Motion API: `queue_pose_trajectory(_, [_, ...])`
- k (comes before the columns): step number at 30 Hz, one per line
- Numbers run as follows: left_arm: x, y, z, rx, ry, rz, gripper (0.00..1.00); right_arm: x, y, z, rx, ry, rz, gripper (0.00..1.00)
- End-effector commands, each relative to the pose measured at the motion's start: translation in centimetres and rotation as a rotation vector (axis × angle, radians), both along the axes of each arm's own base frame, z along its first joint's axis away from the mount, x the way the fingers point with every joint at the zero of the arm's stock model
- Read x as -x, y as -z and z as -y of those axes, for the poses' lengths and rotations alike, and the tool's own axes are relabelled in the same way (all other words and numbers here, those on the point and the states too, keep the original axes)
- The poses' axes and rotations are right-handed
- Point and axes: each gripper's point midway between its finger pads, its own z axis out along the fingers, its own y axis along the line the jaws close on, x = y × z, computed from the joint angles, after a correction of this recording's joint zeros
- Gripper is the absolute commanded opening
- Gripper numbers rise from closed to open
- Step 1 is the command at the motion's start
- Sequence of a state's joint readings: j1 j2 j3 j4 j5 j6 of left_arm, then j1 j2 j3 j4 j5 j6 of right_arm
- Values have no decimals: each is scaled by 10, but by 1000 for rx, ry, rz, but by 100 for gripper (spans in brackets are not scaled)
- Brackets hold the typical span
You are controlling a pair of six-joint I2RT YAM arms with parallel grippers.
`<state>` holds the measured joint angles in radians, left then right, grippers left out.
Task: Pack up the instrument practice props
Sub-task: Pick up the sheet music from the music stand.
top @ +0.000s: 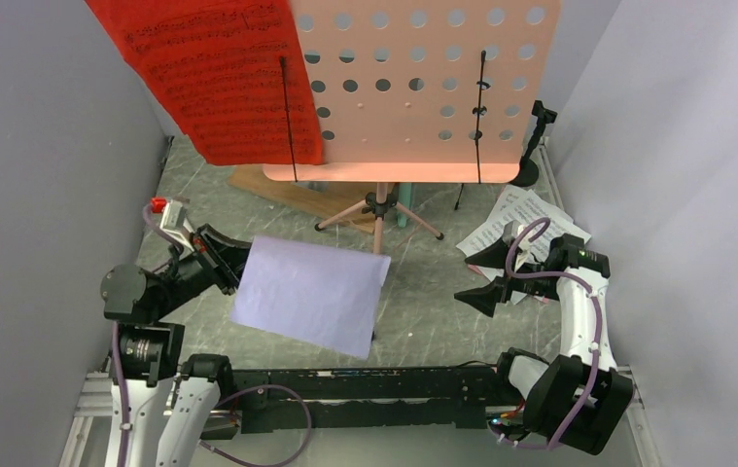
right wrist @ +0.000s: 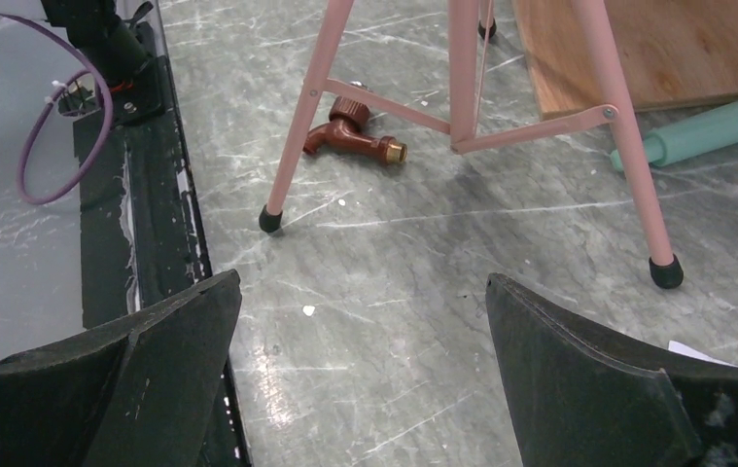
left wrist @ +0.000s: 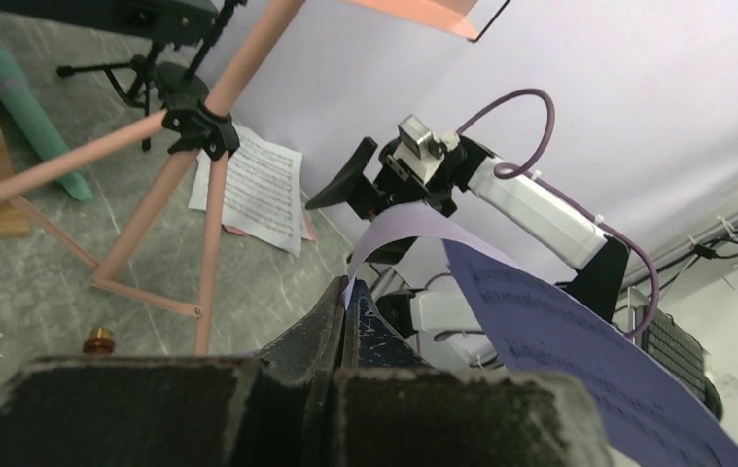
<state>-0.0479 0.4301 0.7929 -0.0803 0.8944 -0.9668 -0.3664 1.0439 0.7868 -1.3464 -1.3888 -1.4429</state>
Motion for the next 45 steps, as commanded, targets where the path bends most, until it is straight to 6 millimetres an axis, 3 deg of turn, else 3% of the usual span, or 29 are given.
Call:
queue_pose_trajectory(1, [12, 23, 14, -23, 150, -101, 0, -3, -14, -4, -36, -14, 86, 100])
queue_pose_trajectory(12, [2, 53, 22, 61, 144, -202, 0, 4, -15, -13, -76, -33, 159, 100])
queue_pose_trajectory(17, [-7, 79, 29, 116, 140, -295, 0, 9, -11, -21, -82, -78, 154, 100])
queue_pose_trajectory(22, [-10, 96, 53, 111, 182, -337, 0, 12, -6, -27, -77, -118, 152, 100])
queue_pose_trajectory(28, [-11, 117, 103, 87, 231, -348, 0, 16, 0, -33, -63, -162, 136, 100])
queue_pose_trajectory(32, [-14, 129, 126, 111, 251, -367, 0, 20, 2, -36, -56, -187, 136, 100])
queue_pose_trajectory(45, [-21, 140, 134, 92, 212, -394, 0, 21, 0, -38, -55, -203, 141, 98])
